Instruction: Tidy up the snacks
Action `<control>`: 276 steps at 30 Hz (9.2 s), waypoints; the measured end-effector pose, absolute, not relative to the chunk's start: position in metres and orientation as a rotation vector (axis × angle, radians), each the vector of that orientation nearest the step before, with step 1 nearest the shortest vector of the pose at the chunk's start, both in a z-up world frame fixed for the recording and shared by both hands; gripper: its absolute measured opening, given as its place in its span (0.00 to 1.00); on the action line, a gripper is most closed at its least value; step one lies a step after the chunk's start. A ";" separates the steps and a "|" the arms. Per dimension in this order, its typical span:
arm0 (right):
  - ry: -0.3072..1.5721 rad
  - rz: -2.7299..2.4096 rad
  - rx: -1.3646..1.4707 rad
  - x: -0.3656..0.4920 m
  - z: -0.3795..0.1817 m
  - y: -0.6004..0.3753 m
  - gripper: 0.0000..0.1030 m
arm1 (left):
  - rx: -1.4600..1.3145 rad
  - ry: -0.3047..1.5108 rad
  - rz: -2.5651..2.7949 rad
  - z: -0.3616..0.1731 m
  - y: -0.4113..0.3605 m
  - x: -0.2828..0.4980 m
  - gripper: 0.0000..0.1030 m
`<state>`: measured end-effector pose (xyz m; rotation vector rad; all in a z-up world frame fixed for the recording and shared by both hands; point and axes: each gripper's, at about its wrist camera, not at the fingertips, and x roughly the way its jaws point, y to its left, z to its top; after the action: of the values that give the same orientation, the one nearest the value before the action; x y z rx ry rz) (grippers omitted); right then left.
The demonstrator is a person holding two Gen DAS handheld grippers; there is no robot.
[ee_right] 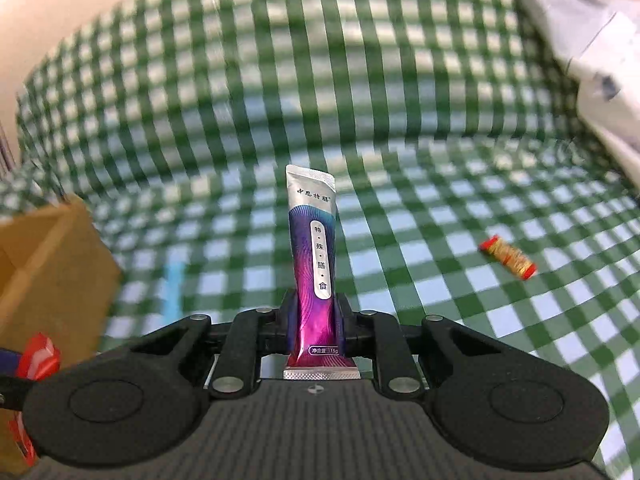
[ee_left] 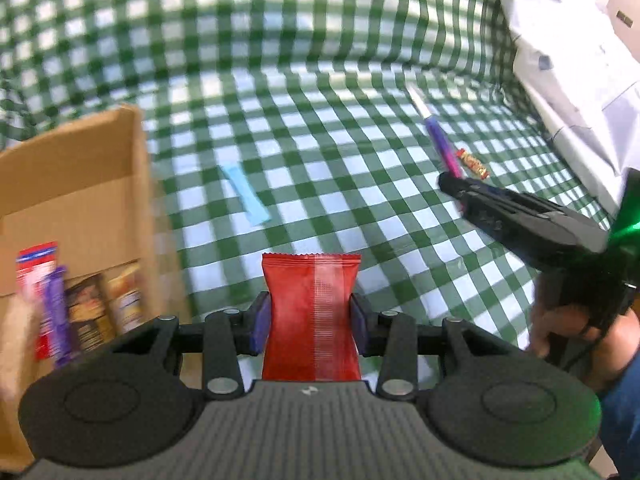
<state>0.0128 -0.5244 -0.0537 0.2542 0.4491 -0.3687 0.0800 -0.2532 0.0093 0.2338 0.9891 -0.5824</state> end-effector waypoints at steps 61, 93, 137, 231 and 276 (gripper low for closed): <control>0.432 0.001 0.096 -0.156 0.058 -0.133 0.19 | 0.066 0.788 -0.369 0.085 0.041 -0.096 0.45; 0.485 -0.100 0.196 -0.058 0.036 -0.206 0.19 | 0.106 0.804 -0.367 0.092 -0.008 0.039 0.45; 0.560 -0.103 0.279 0.086 -0.010 -0.221 0.20 | 0.152 0.870 -0.261 0.025 -0.022 0.186 0.45; 0.331 -0.710 0.272 -0.138 0.028 -0.477 0.99 | 0.190 0.991 -0.463 0.050 -0.256 0.100 1.00; 0.371 -0.653 0.392 -0.016 -0.074 -0.645 0.18 | 0.051 0.929 -0.411 -0.028 -0.267 0.233 0.14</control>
<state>-0.0158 -0.6454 -0.0741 0.3916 0.3709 -0.6526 0.2329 -0.2674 -0.0285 0.0512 0.9295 -0.4107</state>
